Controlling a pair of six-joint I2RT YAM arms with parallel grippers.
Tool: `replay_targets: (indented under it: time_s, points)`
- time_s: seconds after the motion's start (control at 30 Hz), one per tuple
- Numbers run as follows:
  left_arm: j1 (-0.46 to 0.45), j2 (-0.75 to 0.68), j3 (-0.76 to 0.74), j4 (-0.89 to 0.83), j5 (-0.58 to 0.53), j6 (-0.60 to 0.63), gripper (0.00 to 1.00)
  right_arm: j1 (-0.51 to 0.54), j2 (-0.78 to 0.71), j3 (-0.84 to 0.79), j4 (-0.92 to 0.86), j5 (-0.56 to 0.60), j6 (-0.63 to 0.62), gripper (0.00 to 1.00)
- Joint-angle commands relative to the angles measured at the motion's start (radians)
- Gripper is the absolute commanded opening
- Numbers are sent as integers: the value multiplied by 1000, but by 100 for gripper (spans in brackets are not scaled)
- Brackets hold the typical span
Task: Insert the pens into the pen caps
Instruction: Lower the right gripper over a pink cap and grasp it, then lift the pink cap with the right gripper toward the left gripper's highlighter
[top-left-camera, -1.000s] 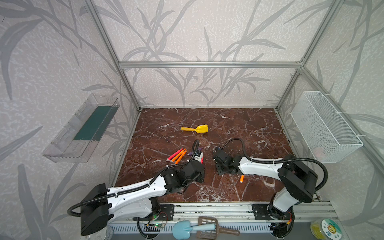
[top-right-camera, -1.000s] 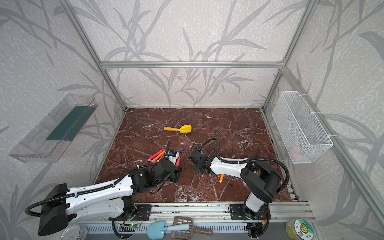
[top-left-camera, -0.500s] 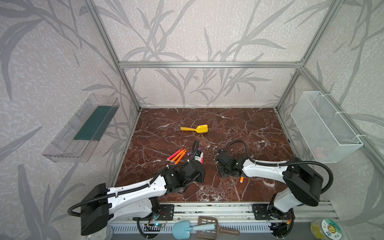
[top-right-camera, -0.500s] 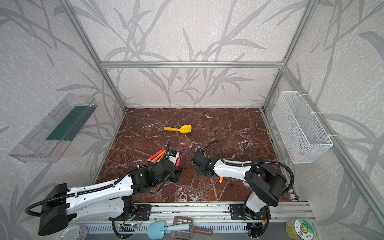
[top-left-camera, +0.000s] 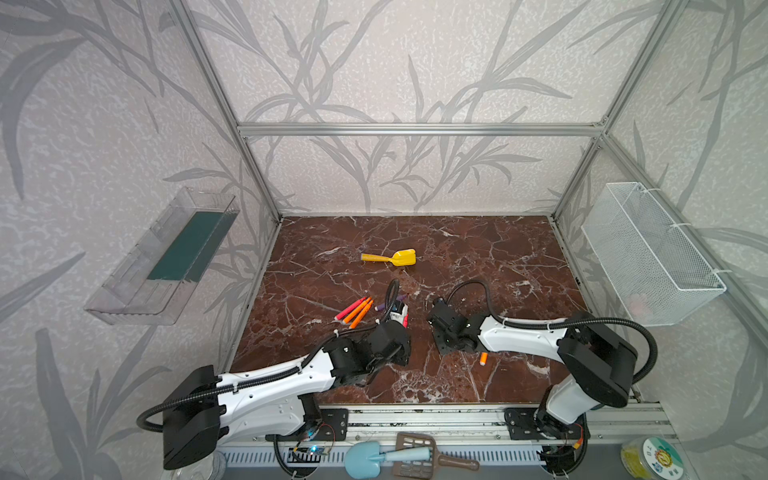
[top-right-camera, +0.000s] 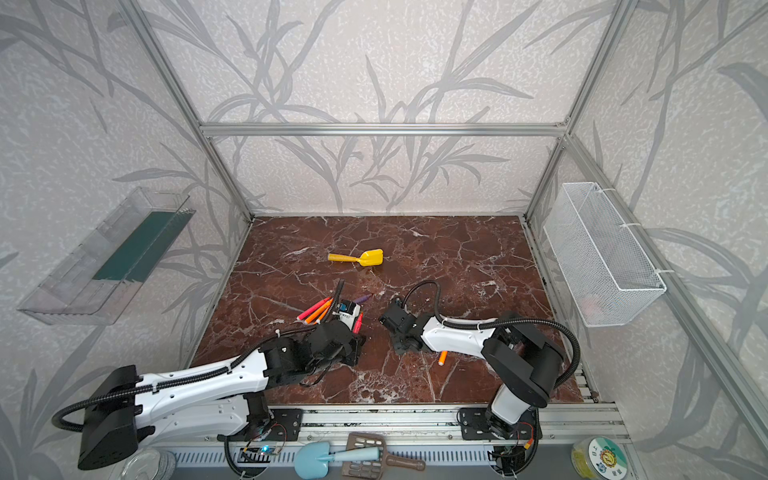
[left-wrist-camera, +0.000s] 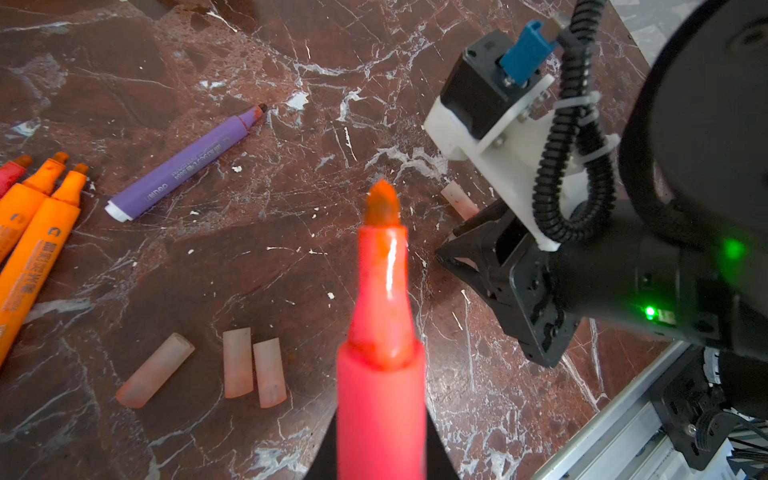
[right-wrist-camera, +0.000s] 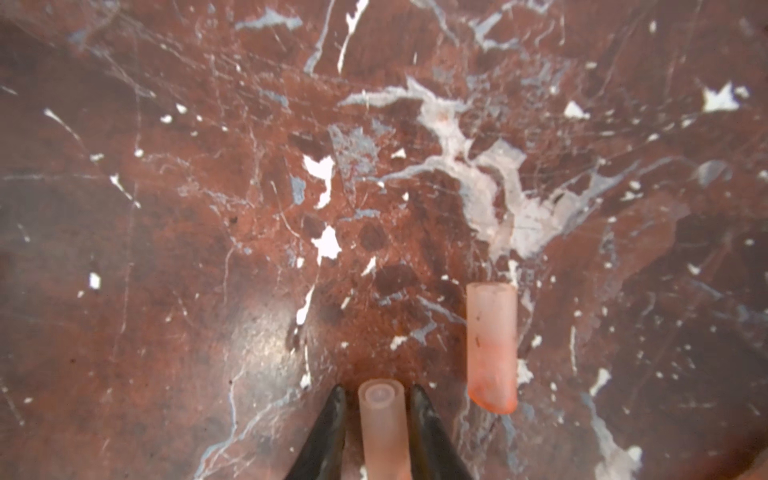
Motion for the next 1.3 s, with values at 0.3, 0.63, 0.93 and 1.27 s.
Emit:
replay_targets:
  time_s: [0.3, 0.63, 0.93, 1.27]
  points:
    - [2, -4, 13, 7, -10, -7, 0, 9, 9, -13, -36, 12, 18, 22]
    - [1, -6, 14, 13, 6, -12, 0, 8, -128, -56, -1, -7, 63, 18]
    - [-4, 2, 27, 48, 29, -23, 0, 4, -411, -135, 54, 23, 153, 15]
    - [67, 58, 254, -21, -14, 120, 0, -137, -613, -154, 212, 19, 223, 8]
